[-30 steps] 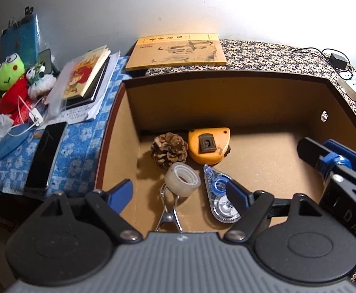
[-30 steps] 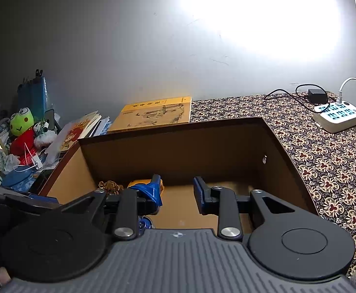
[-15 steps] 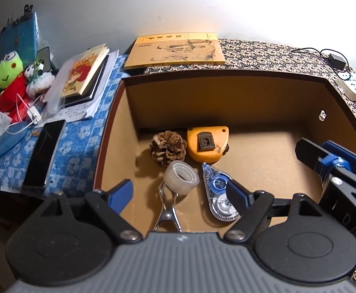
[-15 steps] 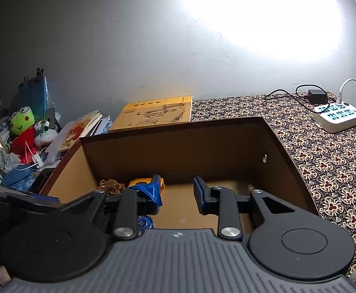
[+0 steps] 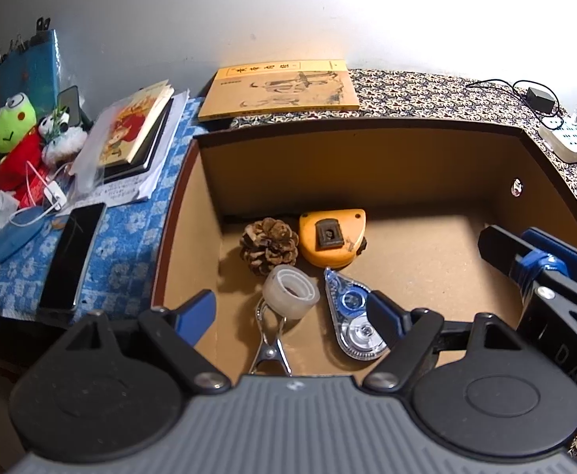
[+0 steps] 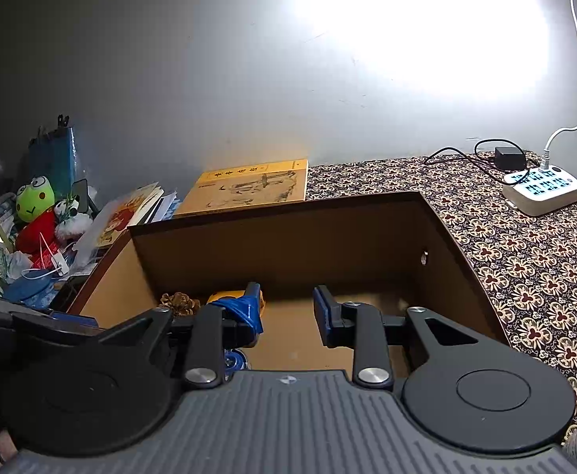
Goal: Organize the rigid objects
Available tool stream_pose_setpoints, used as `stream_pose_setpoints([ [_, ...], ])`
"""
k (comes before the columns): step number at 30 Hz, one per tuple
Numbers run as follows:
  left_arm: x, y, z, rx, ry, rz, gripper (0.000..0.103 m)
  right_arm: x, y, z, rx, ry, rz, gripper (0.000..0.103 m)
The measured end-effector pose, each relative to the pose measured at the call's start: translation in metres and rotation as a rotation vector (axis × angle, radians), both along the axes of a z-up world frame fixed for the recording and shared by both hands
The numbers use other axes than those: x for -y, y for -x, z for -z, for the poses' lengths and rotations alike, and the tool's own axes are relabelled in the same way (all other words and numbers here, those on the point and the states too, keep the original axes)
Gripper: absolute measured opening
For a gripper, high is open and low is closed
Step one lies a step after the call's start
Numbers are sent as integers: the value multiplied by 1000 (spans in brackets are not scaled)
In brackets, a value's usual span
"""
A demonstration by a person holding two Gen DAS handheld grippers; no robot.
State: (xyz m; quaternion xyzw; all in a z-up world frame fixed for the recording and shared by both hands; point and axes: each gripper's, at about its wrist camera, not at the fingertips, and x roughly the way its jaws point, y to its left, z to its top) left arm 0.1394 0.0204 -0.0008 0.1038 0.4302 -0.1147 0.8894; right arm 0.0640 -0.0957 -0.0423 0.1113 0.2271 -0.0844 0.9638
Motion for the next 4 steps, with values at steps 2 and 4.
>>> stream_pose_setpoints([
  [2, 0, 0, 0, 3, -1, -4, 81, 0, -1, 1, -5, 0, 0, 12],
  [4, -1, 0, 1, 1, -4, -9, 81, -1, -1, 1, -9, -2, -2, 12],
])
